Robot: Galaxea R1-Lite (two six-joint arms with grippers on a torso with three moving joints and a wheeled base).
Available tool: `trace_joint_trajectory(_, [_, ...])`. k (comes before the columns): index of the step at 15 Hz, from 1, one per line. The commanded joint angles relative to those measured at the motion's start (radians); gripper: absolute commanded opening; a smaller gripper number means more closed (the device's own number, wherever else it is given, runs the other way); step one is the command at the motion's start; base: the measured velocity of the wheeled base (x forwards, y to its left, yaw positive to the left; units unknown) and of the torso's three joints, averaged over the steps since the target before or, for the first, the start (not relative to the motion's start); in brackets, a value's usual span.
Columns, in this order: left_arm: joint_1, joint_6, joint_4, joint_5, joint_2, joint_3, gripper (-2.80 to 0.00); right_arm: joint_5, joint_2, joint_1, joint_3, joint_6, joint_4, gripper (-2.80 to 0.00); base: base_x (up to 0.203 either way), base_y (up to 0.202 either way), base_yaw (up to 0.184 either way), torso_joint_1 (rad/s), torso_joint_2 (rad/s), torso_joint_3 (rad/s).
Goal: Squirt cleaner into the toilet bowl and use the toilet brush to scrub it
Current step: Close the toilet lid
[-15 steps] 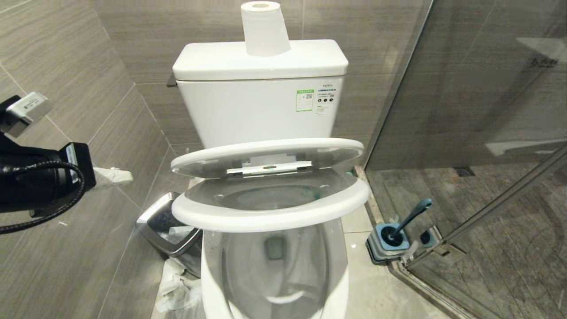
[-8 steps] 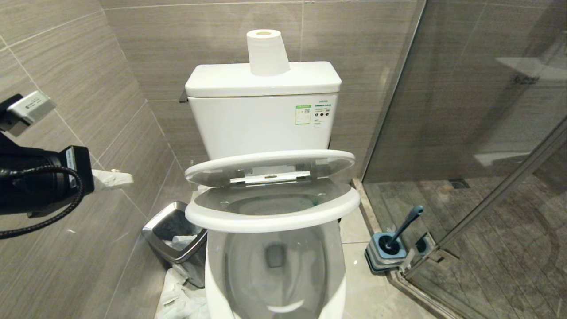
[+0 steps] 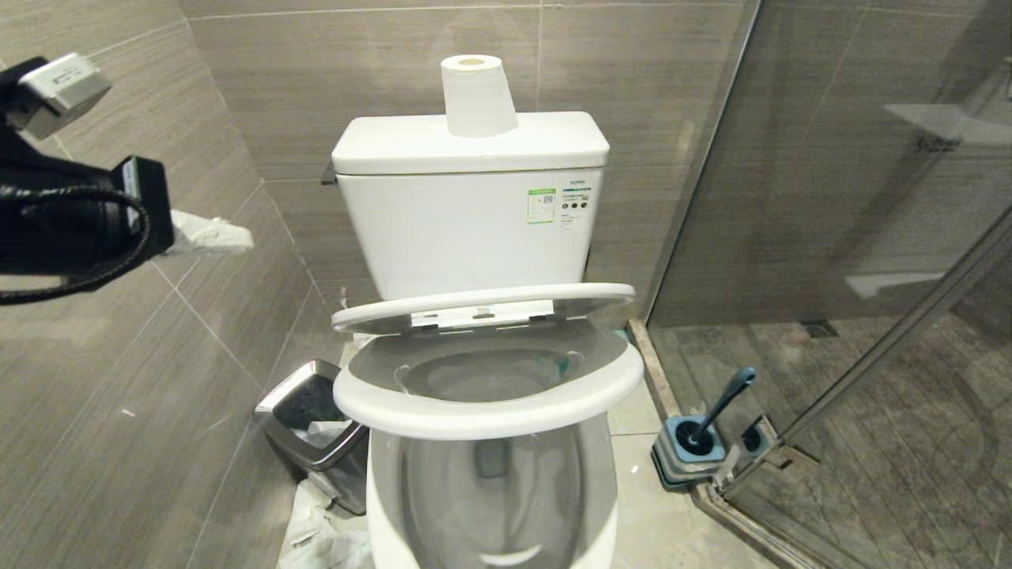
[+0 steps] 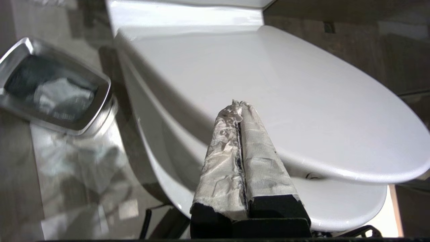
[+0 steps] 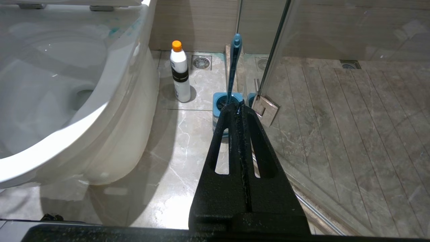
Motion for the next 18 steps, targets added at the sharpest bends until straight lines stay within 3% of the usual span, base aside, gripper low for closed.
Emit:
trace_joint_trajectory(1, [-0.085, 0.082, 0.008, -0.005, 0.148, -0.105, -2.80, 0.000, 0.002, 0.000, 0.000, 0.000, 0.000, -2.80, 0.000, 0.000, 0.000, 0.000, 0.00, 0.000])
trace_joint_trajectory(4, [-0.185, 0.174, 0.049, -0.008, 0.219, -0.087, -2.80, 0.000, 0.002, 0.000, 0.000, 0.000, 0.000, -2.80, 0.000, 0.000, 0.000, 0.000, 0.00, 0.000])
trace_joint_trajectory(9, [-0.213, 0.160, 0.057, -0.009, 0.338, -0.057, -2.80, 0.000, 0.002, 0.000, 0.000, 0.000, 0.000, -2.80, 0.000, 0.000, 0.000, 0.000, 0.00, 0.000])
trace_joint_trajectory(14, [-0.211, 0.154, 0.007, -0.016, 0.400, 0.055, -2.80, 0.000, 0.002, 0.000, 0.000, 0.000, 0.000, -2.80, 0.000, 0.000, 0.000, 0.000, 0.00, 0.000])
trace_joint_trajectory(18, [-0.210, 0.010, -0.186, 0.002, 0.448, 0.171, -2.80, 0.000, 0.002, 0.000, 0.000, 0.000, 0.000, -2.80, 0.000, 0.000, 0.000, 0.000, 0.00, 0.000])
